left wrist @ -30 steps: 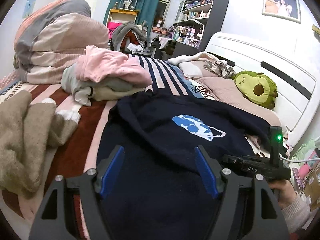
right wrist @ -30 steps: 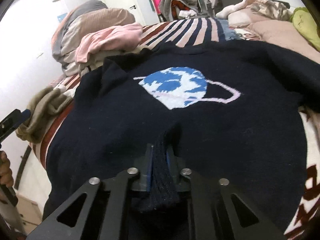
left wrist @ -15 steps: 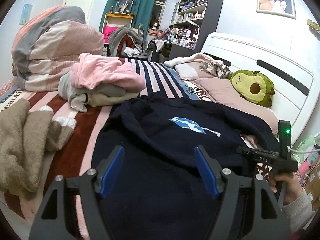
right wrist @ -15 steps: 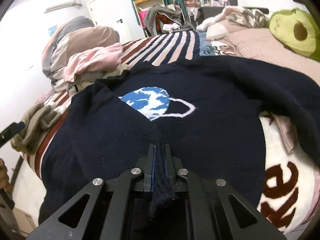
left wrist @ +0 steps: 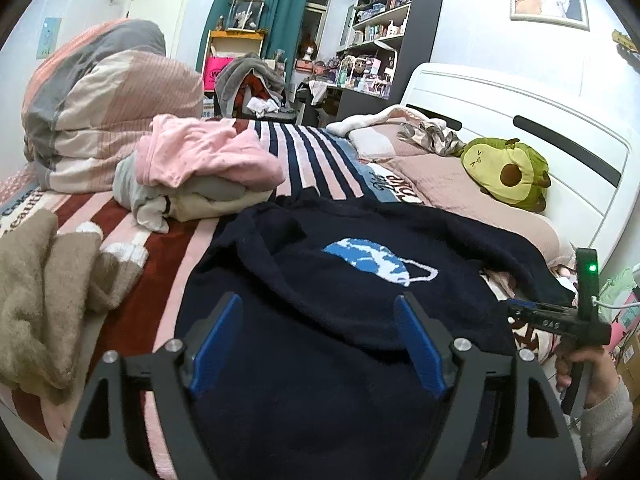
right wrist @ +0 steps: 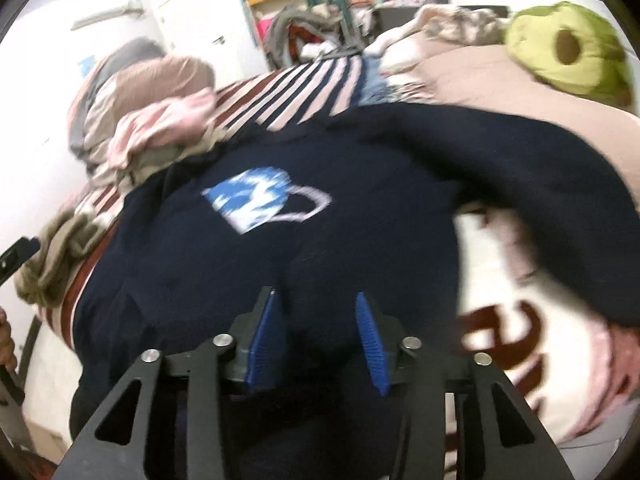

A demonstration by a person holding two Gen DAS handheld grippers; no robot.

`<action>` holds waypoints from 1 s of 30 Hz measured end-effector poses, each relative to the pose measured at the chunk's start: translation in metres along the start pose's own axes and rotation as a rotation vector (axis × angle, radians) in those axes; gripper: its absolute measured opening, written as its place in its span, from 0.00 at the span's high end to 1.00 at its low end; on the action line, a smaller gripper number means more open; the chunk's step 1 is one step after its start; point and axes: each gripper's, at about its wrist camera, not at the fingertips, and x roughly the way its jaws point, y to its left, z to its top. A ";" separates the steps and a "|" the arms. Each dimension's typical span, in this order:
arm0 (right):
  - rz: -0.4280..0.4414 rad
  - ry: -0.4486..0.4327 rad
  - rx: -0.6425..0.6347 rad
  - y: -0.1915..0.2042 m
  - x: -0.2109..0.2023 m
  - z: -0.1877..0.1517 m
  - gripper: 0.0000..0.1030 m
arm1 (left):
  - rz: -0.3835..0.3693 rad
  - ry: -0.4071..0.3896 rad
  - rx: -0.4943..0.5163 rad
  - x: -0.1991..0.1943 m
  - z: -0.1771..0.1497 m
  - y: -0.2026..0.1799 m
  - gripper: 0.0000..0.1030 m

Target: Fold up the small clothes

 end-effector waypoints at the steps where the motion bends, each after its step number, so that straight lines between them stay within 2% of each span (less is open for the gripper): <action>1: -0.017 -0.014 0.019 -0.011 -0.006 -0.001 0.62 | 0.006 -0.009 0.004 -0.001 0.002 -0.005 0.26; 5: -0.088 -0.049 0.070 -0.057 -0.023 -0.006 0.58 | 0.010 -0.029 0.016 -0.001 0.008 -0.024 0.24; 9: -0.149 -0.094 0.050 -0.098 -0.047 -0.003 0.54 | 0.004 -0.037 0.035 0.002 0.014 -0.046 0.24; 13: -0.183 -0.132 0.025 -0.132 -0.064 0.010 0.47 | 0.004 -0.030 0.055 0.010 0.016 -0.066 0.24; 17: -0.231 -0.149 0.006 -0.162 -0.070 0.028 0.46 | 0.010 -0.016 0.088 0.018 0.015 -0.083 0.24; 20: -0.212 -0.147 -0.010 -0.179 -0.066 0.044 0.45 | 0.005 -0.009 0.114 0.025 0.015 -0.094 0.24; 23: -0.128 -0.159 -0.055 -0.192 -0.059 0.057 0.38 | -0.006 -0.003 0.124 0.034 0.015 -0.100 0.24; 25: -0.130 -0.155 -0.084 -0.199 -0.052 0.066 0.36 | -0.006 0.007 0.134 0.041 0.015 -0.104 0.24; 30: -0.103 -0.056 -0.120 -0.217 -0.034 0.079 0.31 | 0.003 0.015 0.171 0.053 0.014 -0.112 0.24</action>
